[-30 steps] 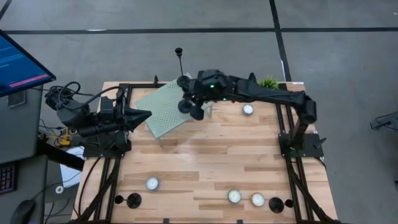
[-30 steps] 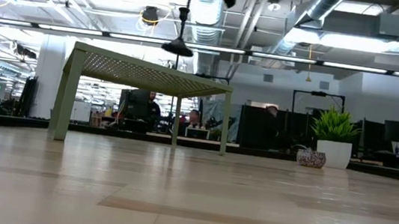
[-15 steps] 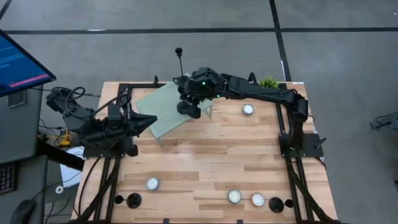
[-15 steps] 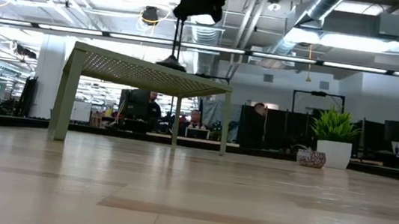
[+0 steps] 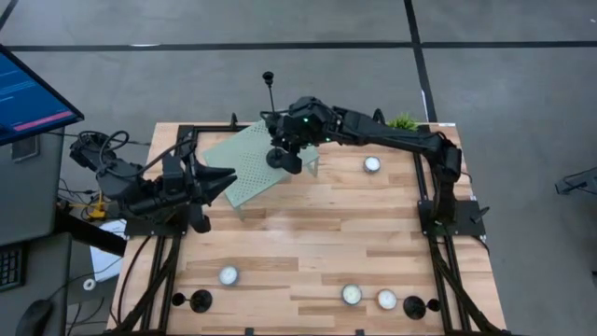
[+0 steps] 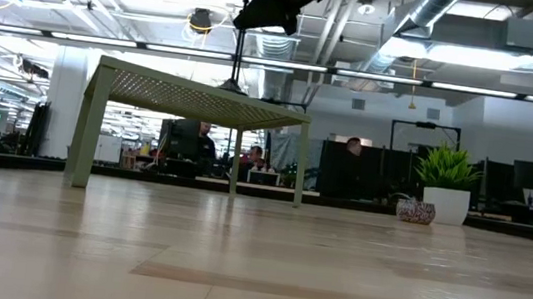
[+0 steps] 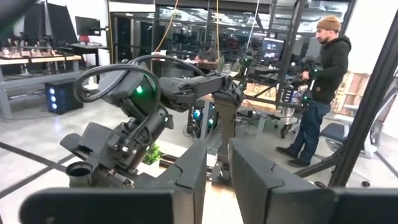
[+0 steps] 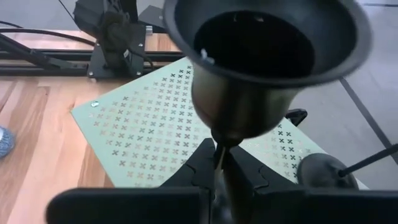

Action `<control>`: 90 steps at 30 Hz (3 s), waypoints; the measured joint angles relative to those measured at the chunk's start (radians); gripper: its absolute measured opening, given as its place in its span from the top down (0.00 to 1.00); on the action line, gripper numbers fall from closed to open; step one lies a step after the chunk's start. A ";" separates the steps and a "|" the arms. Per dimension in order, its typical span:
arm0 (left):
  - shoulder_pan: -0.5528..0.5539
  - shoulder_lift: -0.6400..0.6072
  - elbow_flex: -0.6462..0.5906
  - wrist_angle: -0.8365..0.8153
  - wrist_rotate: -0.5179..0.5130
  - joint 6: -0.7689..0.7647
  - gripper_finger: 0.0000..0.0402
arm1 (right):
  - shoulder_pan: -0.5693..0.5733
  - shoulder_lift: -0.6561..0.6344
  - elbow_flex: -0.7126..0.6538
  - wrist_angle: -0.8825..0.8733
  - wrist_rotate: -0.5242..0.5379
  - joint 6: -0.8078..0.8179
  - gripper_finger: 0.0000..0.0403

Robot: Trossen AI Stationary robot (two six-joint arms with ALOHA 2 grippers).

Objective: Pick & Place candle stick holders
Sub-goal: Align the black candle holder with the other black candle holder on the shelf

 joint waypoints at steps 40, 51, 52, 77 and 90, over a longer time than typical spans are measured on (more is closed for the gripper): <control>0.580 0.217 -0.036 -0.607 0.258 -0.314 0.35 | -0.079 -0.590 0.000 -0.340 -0.002 0.033 0.47; 0.859 0.187 -0.255 -0.275 0.642 -0.135 0.35 | -0.072 -0.611 0.000 -0.376 -0.006 0.035 0.48; 0.864 0.185 -0.273 -0.222 0.667 -0.126 0.35 | -0.072 -0.611 0.000 -0.378 -0.006 0.035 0.48; 0.871 0.182 -0.435 0.184 0.651 0.005 0.50 | -0.072 -0.612 0.000 -0.378 -0.007 0.029 0.52; 0.898 0.190 -0.435 0.222 0.651 0.028 0.86 | -0.072 -0.612 0.000 -0.378 -0.007 0.027 0.56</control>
